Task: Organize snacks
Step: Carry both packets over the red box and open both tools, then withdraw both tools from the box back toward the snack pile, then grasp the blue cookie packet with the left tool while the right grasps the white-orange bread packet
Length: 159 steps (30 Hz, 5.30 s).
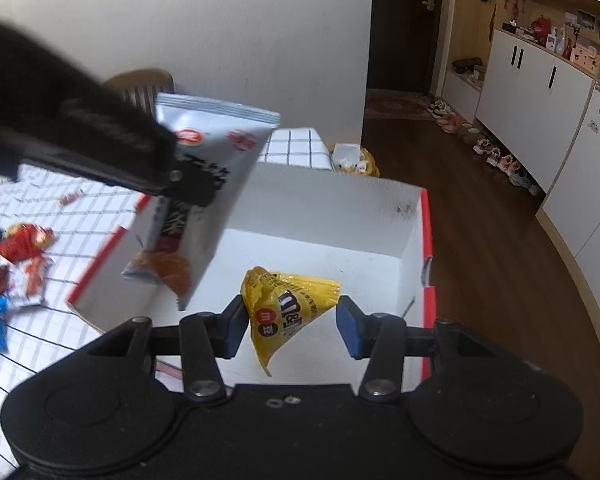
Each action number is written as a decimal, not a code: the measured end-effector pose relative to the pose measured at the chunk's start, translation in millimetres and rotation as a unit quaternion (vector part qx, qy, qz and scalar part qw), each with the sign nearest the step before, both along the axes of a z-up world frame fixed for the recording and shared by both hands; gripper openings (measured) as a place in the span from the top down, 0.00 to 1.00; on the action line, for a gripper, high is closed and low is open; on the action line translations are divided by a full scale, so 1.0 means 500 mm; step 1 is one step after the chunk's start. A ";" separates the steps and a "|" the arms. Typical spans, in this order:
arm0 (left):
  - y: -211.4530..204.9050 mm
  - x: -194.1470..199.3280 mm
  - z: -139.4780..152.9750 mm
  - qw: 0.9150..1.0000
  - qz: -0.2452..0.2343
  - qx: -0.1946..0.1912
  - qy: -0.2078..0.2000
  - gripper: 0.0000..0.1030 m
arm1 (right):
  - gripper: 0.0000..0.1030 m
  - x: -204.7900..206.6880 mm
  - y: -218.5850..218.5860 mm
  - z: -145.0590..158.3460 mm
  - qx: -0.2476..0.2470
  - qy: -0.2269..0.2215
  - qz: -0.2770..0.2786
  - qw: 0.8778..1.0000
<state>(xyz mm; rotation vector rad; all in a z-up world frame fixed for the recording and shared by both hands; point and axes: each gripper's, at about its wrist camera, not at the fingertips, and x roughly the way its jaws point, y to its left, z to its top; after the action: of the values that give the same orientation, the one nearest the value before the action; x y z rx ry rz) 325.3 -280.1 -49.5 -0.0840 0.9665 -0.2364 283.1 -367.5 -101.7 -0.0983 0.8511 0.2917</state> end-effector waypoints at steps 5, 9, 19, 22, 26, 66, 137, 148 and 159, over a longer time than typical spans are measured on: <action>-0.029 0.028 -0.052 1.000 0.001 0.011 0.029 0.86 | 0.56 0.023 -0.005 -0.026 -0.013 0.014 0.010 1.000; -0.039 0.043 -0.085 0.999 0.006 0.018 0.047 0.86 | 0.56 0.043 -0.017 -0.044 -0.018 0.030 0.012 0.999; -0.046 0.059 -0.138 0.995 0.014 0.043 0.085 0.86 | 0.54 0.065 -0.018 -0.056 -0.024 0.050 0.036 0.998; -0.045 0.056 -0.146 0.995 0.017 0.047 0.089 0.86 | 0.53 0.078 -0.020 -0.060 -0.025 0.053 0.038 0.998; -0.044 0.052 -0.151 0.995 0.014 0.055 0.087 0.86 | 0.45 0.082 -0.024 -0.070 -0.026 0.048 0.039 0.998; 0.173 -0.230 0.077 0.995 0.072 -0.015 -0.074 0.62 | 0.24 -0.040 -0.016 0.092 0.056 -0.044 0.093 0.993; 0.664 -0.386 -0.247 0.968 0.250 0.028 -0.017 0.18 | 0.08 0.003 0.665 -0.137 0.028 0.090 0.162 0.982; 0.660 -0.365 -0.272 0.968 0.249 0.027 0.008 0.33 | 0.24 0.033 0.712 -0.188 0.006 0.114 0.154 0.981; 0.662 -0.352 -0.272 0.969 0.248 0.016 0.009 0.55 | 0.40 0.037 0.728 -0.197 -0.002 0.121 0.161 0.979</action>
<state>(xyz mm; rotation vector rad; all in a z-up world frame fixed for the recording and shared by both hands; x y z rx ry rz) 149.5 51.1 -185.3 -0.2941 0.9369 0.2419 301.5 -3.6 -200.2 -0.2081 1.0787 0.6159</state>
